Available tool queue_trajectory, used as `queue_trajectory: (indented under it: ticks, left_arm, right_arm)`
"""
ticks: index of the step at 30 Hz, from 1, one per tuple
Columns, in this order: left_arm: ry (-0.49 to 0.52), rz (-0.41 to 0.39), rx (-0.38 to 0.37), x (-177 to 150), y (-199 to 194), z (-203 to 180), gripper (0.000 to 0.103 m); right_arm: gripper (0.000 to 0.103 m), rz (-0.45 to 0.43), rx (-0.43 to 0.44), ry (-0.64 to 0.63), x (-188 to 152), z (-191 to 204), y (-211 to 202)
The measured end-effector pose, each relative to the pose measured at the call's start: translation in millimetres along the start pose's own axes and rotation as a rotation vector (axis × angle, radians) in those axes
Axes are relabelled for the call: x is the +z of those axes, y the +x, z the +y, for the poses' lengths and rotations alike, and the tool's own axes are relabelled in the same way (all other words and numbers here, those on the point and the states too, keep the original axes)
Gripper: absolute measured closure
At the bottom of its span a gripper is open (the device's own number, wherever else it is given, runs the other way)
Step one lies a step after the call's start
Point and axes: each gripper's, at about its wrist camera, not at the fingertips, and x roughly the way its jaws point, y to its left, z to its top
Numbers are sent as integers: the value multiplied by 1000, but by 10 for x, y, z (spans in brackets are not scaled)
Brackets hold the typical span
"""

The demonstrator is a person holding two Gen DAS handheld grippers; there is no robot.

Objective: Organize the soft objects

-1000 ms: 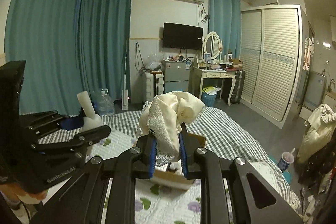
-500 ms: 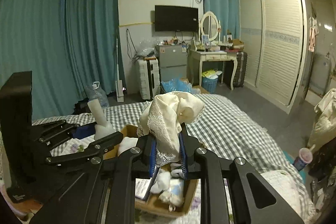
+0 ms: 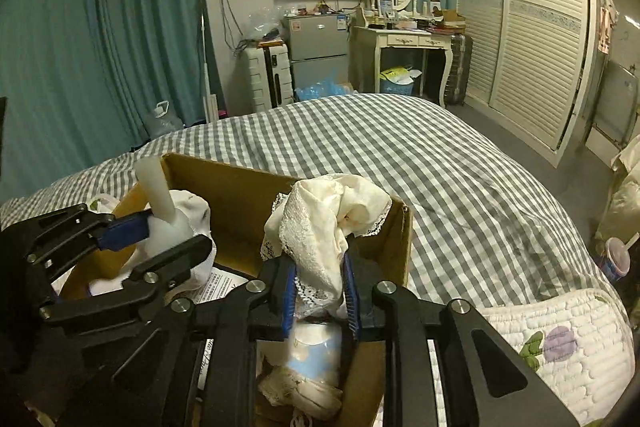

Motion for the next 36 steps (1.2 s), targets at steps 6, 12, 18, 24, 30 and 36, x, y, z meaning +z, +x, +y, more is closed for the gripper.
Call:
queue_trajectory:
  ticks: [6, 12, 18, 24, 30, 36]
  left_arm:
    - [-34, 32, 38, 111, -76, 27, 47]
    - [-122, -44, 63, 321, -687, 176, 17]
    - [-119, -209, 94, 639, -1819, 150, 17]
    - [-97, -387, 136, 781, -3046, 94, 16]
    - [-149, -558, 169, 606, -4074, 148, 12]
    - [-68, -611, 147, 303, -4589, 134, 12]
  right_arm:
    - [40, -34, -42, 39, 113, -83, -259]
    - [28, -92, -71, 59, 322, -104, -873]
    - [27, -201, -104, 33, 588, 42, -1926]
    - [19, -357, -157, -21, 757, 401, -3278]
    - [3, -472, -200, -69, 590, 801, -4308]
    - [1, -485, -178, -58, 349, 1071, -4745]
